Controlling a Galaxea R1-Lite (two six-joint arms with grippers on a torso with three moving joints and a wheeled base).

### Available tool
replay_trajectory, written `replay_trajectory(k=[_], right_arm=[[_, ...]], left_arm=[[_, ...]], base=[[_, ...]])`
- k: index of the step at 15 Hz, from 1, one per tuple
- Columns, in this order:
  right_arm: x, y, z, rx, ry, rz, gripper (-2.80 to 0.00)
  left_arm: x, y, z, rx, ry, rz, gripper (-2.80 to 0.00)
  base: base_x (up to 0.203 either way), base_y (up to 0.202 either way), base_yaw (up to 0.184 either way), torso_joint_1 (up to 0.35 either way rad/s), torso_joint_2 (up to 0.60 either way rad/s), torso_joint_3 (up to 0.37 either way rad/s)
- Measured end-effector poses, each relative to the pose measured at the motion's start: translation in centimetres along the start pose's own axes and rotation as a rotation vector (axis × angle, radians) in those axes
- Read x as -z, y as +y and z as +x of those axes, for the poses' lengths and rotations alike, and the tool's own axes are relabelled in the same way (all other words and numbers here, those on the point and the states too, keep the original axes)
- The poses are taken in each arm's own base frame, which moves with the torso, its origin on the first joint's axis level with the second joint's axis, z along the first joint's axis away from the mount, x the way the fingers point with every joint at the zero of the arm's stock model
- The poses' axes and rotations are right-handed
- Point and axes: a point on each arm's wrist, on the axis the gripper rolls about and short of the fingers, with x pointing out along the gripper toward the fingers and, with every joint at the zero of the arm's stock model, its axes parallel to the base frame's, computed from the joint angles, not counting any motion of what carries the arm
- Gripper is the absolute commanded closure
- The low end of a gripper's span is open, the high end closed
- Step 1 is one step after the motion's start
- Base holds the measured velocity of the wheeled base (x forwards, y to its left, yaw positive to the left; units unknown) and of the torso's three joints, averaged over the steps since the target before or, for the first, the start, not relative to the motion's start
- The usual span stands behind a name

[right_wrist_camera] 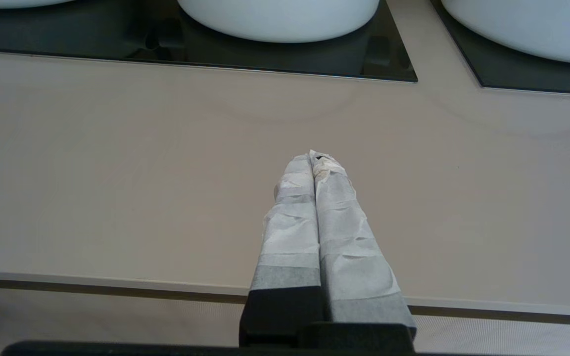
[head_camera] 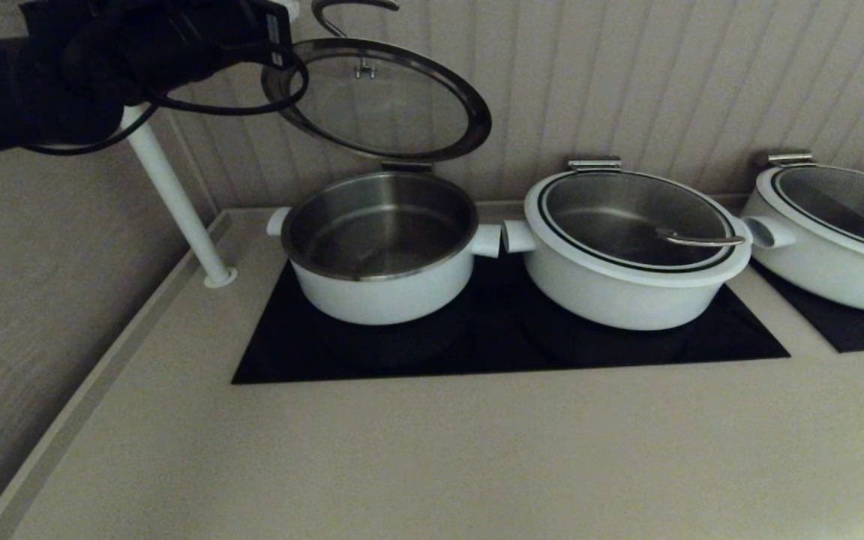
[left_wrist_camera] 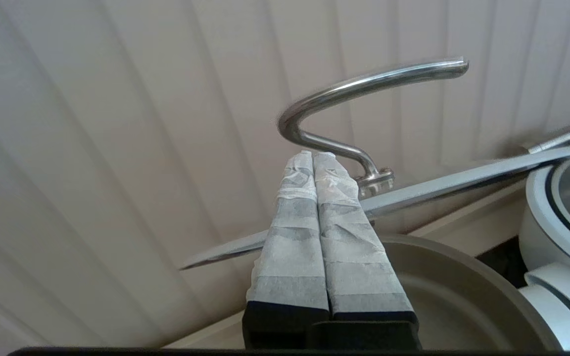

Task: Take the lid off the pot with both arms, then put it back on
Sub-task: Open the pot lid completely

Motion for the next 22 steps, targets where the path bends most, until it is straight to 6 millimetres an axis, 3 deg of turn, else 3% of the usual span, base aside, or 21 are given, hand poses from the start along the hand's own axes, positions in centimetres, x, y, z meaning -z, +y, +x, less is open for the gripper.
replay_trajectory(k=[11,22], right_arm=[[0.0,0.0,0.0,0.0,0.0,-0.001,0.0],[0.0,0.0,0.0,0.0,0.0,0.0,0.0]], left_arm=[[0.5,-0.3,0.2,0.131,-0.001,0.023,0.0],[1.5,-0.5,0.7,0.142,0.016,0.045,0.0]], base=[[0.0,0.0,0.0,0.0,0.0,0.0],[0.0,0.0,0.0,0.0,0.0,0.0]])
